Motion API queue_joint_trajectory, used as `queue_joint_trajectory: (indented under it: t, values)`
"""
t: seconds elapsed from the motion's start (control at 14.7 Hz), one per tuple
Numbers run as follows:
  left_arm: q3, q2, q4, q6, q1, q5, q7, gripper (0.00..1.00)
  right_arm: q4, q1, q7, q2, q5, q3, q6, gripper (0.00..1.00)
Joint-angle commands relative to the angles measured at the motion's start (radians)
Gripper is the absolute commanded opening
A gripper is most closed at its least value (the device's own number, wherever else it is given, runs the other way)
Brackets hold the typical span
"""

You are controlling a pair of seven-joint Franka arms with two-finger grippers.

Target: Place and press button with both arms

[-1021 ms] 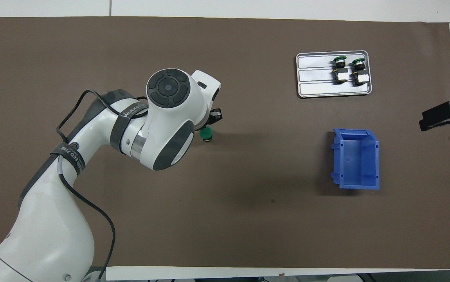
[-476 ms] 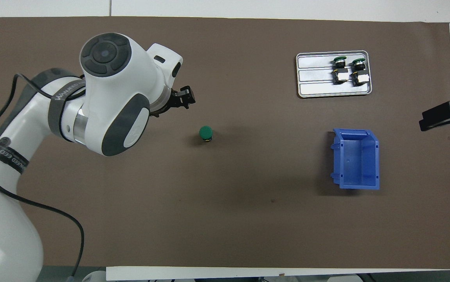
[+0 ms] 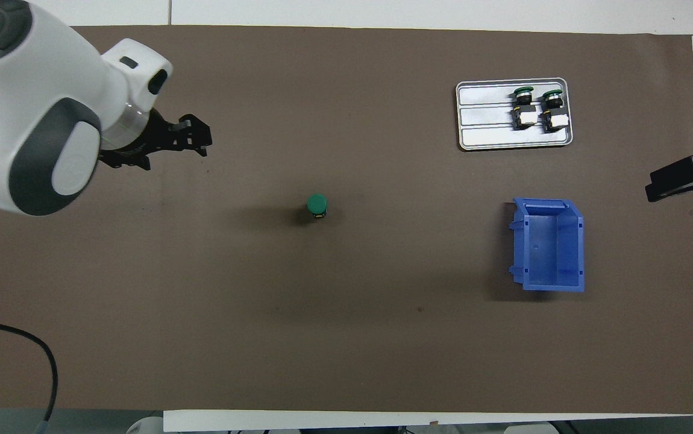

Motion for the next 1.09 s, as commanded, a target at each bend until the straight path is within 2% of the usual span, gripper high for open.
queue_joint_trajectory:
  t: [0.0, 0.41, 0.54, 0.82, 1.02]
  values:
    - [-0.006, -0.063, -0.008, -0.077, 0.089, 0.013, 0.109, 0.99, -0.026, -0.003, 0.013, -0.022, 0.011, 0.003, 0.000, 0.99]
    - [-0.006, -0.149, -0.005, -0.214, 0.225, 0.056, 0.275, 0.99, -0.024, 0.006, 0.004, -0.020, 0.017, 0.015, 0.006, 0.99]
    - [-0.005, -0.183, -0.006, -0.242, 0.267, 0.061, 0.324, 0.99, -0.014, 0.067, 0.059, -0.007, 0.083, 0.032, 0.036, 0.99]
    - [-0.003, -0.217, -0.011, -0.278, 0.273, 0.061, 0.332, 0.99, 0.110, 0.281, 0.321, 0.137, 0.092, 0.038, 0.072, 0.99]
    - [0.004, -0.227, -0.025, -0.298, 0.275, 0.062, 0.336, 0.99, 0.319, 0.423, 0.572, 0.330, 0.150, 0.046, 0.112, 0.99]
